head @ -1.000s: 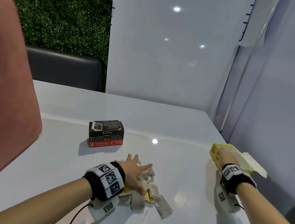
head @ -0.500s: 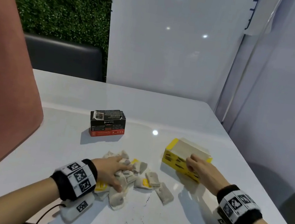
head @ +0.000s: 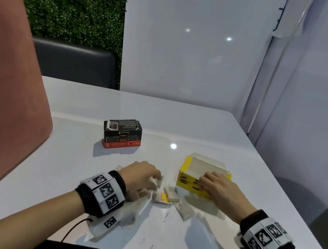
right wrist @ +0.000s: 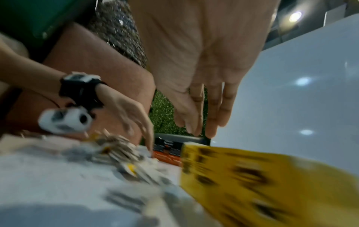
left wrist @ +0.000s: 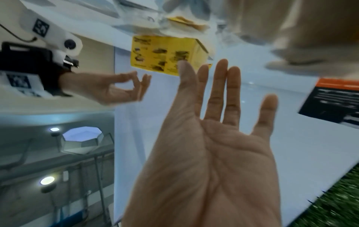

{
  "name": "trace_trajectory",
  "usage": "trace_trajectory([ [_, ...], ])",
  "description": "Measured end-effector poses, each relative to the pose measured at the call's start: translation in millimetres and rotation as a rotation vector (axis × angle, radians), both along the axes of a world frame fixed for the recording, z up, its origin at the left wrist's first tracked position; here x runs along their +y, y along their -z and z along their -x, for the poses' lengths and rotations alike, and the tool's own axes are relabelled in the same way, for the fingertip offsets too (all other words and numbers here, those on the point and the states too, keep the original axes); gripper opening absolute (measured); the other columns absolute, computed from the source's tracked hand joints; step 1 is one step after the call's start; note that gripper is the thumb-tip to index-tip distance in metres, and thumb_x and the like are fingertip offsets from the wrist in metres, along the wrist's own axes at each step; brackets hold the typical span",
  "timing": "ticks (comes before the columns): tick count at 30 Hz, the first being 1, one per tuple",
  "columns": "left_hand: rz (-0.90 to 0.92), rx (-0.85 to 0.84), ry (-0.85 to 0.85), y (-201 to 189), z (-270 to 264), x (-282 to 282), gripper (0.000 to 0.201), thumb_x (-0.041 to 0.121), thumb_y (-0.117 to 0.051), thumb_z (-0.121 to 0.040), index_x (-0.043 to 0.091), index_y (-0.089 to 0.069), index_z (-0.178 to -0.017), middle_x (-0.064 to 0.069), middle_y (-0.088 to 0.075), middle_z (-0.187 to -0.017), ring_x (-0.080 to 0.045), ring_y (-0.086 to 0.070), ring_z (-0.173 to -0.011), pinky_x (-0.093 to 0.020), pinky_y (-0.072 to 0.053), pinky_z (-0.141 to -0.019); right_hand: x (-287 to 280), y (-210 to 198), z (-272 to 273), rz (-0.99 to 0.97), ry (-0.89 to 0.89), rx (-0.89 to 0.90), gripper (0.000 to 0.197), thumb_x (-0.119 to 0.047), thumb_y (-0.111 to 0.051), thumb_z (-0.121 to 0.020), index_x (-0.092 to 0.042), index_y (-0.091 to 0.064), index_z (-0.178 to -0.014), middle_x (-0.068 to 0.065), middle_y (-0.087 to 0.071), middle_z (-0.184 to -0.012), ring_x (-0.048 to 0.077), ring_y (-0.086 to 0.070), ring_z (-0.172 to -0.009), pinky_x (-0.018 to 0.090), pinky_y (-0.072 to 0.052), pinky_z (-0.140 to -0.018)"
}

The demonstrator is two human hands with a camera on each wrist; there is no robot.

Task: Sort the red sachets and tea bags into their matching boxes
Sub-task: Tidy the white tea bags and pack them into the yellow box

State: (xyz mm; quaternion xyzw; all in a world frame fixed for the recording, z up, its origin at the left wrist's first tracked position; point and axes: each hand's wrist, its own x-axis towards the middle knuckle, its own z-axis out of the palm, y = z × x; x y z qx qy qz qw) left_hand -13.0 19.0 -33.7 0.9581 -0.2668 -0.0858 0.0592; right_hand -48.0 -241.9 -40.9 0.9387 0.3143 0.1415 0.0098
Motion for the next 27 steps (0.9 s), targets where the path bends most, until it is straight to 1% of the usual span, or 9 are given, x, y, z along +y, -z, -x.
trace_trajectory([
  [2, -0.053, 0.020, -0.001, 4.6, -3.0, -18.0, 0.034, 0.026, -0.060, -0.088, 0.015, -0.059, -0.120, -0.006, -0.058, -0.122, -0.023, -0.052, -0.115, -0.032, -0.042, -0.090, 27.0, -1.9, 2.9, -0.082, -0.013, 0.130, 0.022, -0.029, -0.044, -0.091, -0.018, -0.056, -0.104, 0.003, -0.059, -0.096, 0.026, -0.060, -0.085, 0.031, -0.045, -0.063],
  [5, -0.229, 0.086, -0.017, 13.0, -5.7, -37.9, 0.043, 0.029, -0.074, -0.076, 0.004, -0.062, -0.110, -0.014, -0.062, -0.115, -0.030, -0.058, -0.106, -0.036, -0.049, -0.085, 58.6, 8.2, -2.5, 0.179, 0.137, 0.423, 0.056, -0.028, -0.055, -0.089, -0.024, -0.030, -0.140, 0.005, -0.045, -0.127, 0.025, -0.050, -0.112, 0.038, -0.047, -0.079],
  [7, -0.286, 0.090, -0.022, 15.6, -6.0, -44.5, 0.045, 0.027, -0.077, -0.073, 0.001, -0.062, -0.108, -0.017, -0.062, -0.113, -0.032, -0.059, -0.105, -0.039, -0.050, -0.084, 69.0, 12.6, -5.1, 0.260, 0.174, 0.498, 0.062, -0.027, -0.061, -0.085, -0.024, -0.030, -0.139, 0.009, -0.042, -0.127, 0.028, -0.049, -0.112, 0.038, -0.046, -0.079],
  [12, -0.295, 0.101, -0.050, 13.8, -10.1, -42.5, 0.046, 0.026, -0.080, -0.070, 0.000, -0.063, -0.104, -0.017, -0.066, -0.107, -0.032, -0.062, -0.101, -0.039, -0.052, -0.082, 67.5, 23.6, -5.7, 0.159, 0.232, 0.518, 0.035, -0.014, -0.056, -0.088, -0.012, -0.043, -0.121, 0.008, -0.041, -0.105, 0.029, -0.051, -0.087, 0.036, -0.039, -0.069],
  [17, 0.022, 0.124, -0.130, -25.1, -5.3, -22.0, 0.023, 0.029, -0.067, -0.082, 0.007, -0.062, -0.078, -0.005, -0.062, -0.077, -0.017, -0.057, -0.072, -0.025, -0.040, -0.062, 58.6, 21.4, -4.7, -0.004, 0.285, 0.531, 0.019, -0.007, -0.047, -0.085, -0.013, -0.052, -0.102, 0.008, -0.054, -0.102, 0.024, -0.050, -0.087, 0.033, -0.040, -0.070],
  [19, 0.361, 0.283, -0.207, -37.2, 0.7, -4.7, 0.021, 0.023, -0.064, -0.086, 0.013, -0.052, -0.072, -0.001, -0.063, -0.071, -0.011, -0.058, -0.063, -0.019, -0.043, -0.057, 53.2, 16.7, -5.3, -0.241, 0.320, 0.587, 0.010, -0.007, -0.051, -0.086, -0.016, -0.053, -0.092, 0.006, -0.058, -0.091, 0.022, -0.055, -0.078, 0.032, -0.048, -0.066],
  [22, 0.998, 0.678, -0.327, -39.3, 22.1, 18.8, 0.008, 0.007, -0.058, -0.090, 0.001, -0.053, -0.088, -0.016, -0.070, -0.083, -0.020, -0.070, -0.068, -0.025, -0.057, -0.062, 50.9, 7.1, 0.7, -0.935, 0.302, 0.786, 0.012, 0.003, -0.059, -0.085, -0.008, -0.055, -0.087, 0.007, -0.059, -0.078, 0.015, -0.061, -0.059, 0.027, -0.055, -0.055],
  [25, 1.258, 0.809, -0.434, -24.7, 49.4, 30.2, 0.015, 0.005, -0.051, -0.093, -0.007, -0.061, -0.094, -0.020, -0.071, -0.091, -0.023, -0.072, -0.078, -0.024, -0.059, -0.067, 67.0, 1.5, 15.0, -1.577, 0.161, 1.002, 0.018, 0.012, -0.055, -0.084, 0.003, -0.056, -0.099, 0.018, -0.063, -0.085, 0.022, -0.067, -0.067, 0.029, -0.057, -0.062],
  [27, 1.345, 0.826, -0.479, -10.9, 65.5, 30.8, 0.019, 0.005, -0.049, -0.094, -0.009, -0.060, -0.102, -0.021, -0.070, -0.094, -0.023, -0.071, -0.081, -0.022, -0.058, -0.067, 84.1, 3.6, 22.6, -1.732, 0.091, 1.054, 0.022, 0.011, -0.055, -0.084, 0.004, -0.056, -0.104, 0.020, -0.066, -0.090, 0.026, -0.067, -0.076, 0.034, -0.058, -0.071],
])
